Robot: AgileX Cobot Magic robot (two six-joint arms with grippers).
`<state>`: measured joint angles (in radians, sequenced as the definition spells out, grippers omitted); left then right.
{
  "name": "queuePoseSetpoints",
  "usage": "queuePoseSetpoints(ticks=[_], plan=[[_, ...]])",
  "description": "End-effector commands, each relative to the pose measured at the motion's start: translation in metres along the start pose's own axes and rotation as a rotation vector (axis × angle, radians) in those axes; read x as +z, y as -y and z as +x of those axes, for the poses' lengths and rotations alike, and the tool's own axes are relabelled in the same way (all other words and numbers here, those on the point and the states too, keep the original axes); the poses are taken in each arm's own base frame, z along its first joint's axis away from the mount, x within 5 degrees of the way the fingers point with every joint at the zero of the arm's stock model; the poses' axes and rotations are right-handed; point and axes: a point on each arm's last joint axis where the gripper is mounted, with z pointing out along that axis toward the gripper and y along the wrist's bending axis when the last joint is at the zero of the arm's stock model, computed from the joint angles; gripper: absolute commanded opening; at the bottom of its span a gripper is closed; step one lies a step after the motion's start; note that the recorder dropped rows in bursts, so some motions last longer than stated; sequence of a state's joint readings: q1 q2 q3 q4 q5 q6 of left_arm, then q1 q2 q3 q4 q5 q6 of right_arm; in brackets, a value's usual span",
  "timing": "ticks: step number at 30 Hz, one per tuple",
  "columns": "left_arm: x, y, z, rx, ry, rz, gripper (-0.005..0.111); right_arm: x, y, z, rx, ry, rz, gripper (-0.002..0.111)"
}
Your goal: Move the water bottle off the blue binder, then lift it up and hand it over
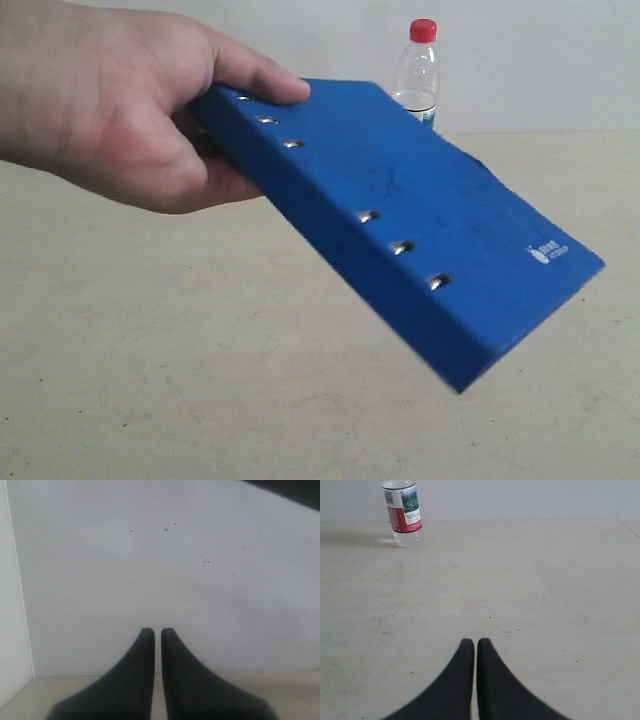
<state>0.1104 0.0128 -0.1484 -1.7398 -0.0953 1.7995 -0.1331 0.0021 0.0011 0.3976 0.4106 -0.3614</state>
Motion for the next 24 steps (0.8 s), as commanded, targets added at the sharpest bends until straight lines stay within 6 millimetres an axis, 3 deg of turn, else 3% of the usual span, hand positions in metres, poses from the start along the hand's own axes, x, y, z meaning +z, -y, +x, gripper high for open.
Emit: queuePoseSetpoints(ticks=[1,11,16,19,20,24], plan=[[-0.001,0.0,0.001,-0.012,0.002,-0.001,0.005,-0.001,0.0,-0.008,0.015,0.084,-0.014,0.0],[-0.001,0.0,0.001,-0.012,0.002,-0.001,0.005,-0.013,0.01,-0.045,-0.021,0.466,0.086,0.0],[-0.001,0.0,0.001,-0.012,0.002,-0.001,0.005,-0.006,0.008,-0.03,0.046,0.34,0.045,0.0],[-0.001,0.0,0.001,-0.012,0.002,-0.001,0.005,-0.002,0.008,-0.012,0.09,0.138,0.054,0.0],[-0.001,0.0,0.001,-0.012,0.002,-0.001,0.005,-0.001,0.01,-0.003,0.035,0.034,0.078,0.0],[-0.001,0.0,0.001,-0.012,0.002,-0.001,0.005,-0.001,0.011,-0.004,-0.138,0.03,0.094,0.0]])
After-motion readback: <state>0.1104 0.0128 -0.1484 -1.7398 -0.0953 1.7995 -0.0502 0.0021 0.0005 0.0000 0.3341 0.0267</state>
